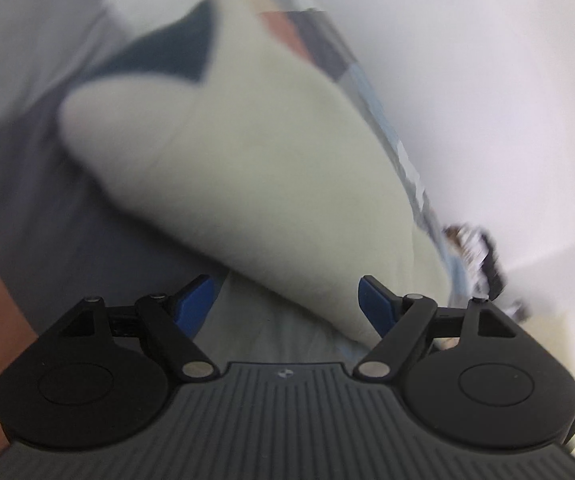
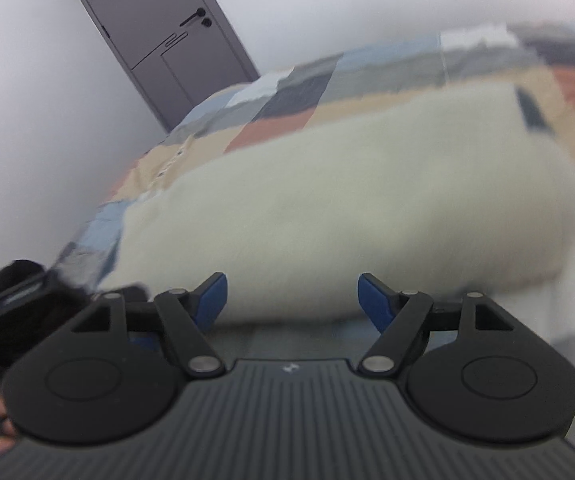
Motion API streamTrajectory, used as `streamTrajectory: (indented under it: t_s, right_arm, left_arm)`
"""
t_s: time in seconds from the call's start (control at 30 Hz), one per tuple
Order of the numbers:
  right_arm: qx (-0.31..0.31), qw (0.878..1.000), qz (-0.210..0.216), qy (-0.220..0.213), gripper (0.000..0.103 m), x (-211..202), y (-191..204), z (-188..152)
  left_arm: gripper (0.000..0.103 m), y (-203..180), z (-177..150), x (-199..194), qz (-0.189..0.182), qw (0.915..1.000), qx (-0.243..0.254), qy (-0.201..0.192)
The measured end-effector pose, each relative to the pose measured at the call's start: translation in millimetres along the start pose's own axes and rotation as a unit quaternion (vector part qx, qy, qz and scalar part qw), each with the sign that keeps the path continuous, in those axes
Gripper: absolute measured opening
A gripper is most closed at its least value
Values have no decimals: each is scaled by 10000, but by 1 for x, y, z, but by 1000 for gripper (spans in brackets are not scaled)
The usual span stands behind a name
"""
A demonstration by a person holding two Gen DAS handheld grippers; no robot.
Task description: Fold large clothes
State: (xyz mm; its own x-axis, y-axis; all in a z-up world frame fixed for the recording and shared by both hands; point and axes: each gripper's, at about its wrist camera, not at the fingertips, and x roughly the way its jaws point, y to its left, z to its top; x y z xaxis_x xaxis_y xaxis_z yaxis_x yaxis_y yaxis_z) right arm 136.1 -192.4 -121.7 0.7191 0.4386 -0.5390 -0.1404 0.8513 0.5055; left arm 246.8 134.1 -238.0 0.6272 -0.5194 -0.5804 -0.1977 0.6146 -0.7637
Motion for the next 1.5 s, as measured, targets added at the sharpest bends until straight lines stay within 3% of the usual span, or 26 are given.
streamTrajectory:
  t_s: [0.17, 0.23, 0.3, 0.57, 0.73, 0.83, 0.87, 1.0, 1.1, 1.23, 1.3, 1.43, 1.5]
  right_arm:
    - [236, 9992, 199, 260, 78, 11, 2, -6]
    - [457, 9976, 300, 418, 85, 19, -2, -5]
    - [806, 9945, 401, 538, 99, 29, -9, -4]
    - [1938, 9759, 718, 704, 99, 53, -29, -6]
    - [3159, 9433, 876, 522, 99, 68, -62, -13]
    - [4253, 8985, 1078, 136, 99, 66, -89, -22]
    - [4402, 8909, 1121, -52, 100, 62, -94, -21]
    - [4472, 8866, 1157, -243, 100, 56, -96, -21]
    - [4269, 9000, 855, -222, 99, 60, -94, -24]
    - [4186, 9041, 781, -348, 99, 65, -98, -17]
    - [4097, 9091, 677, -342, 85, 67, -100, -15]
    - [3806, 9221, 579, -403, 68, 63, -97, -13]
    - [3555, 9318, 553, -478, 54, 56, -91, -9]
  left_arm:
    - [84, 33, 11, 4, -231, 9933, -1102, -243]
    - [84, 42, 14, 6, -307, 9889, -1422, -308]
    - [84, 48, 16, 8, -324, 9856, -1613, -394]
    - [84, 57, 21, 15, -424, 9776, -2000, -499]
    - [84, 77, 27, 16, -671, 9639, -2535, -473]
    - [84, 82, 32, 15, -756, 9580, -2726, -464]
    - [84, 82, 32, 14, -798, 9574, -2733, -475]
    - [84, 82, 34, 14, -781, 9609, -2603, -538]
    - [84, 84, 36, 16, -696, 9615, -2593, -581]
    - [82, 82, 41, 17, -608, 9639, -2495, -703]
    - [77, 90, 46, 15, -534, 9668, -2384, -750]
    - [64, 83, 50, 6, -361, 9737, -2069, -884]
    - [60, 79, 48, -1, -352, 9756, -1928, -986]
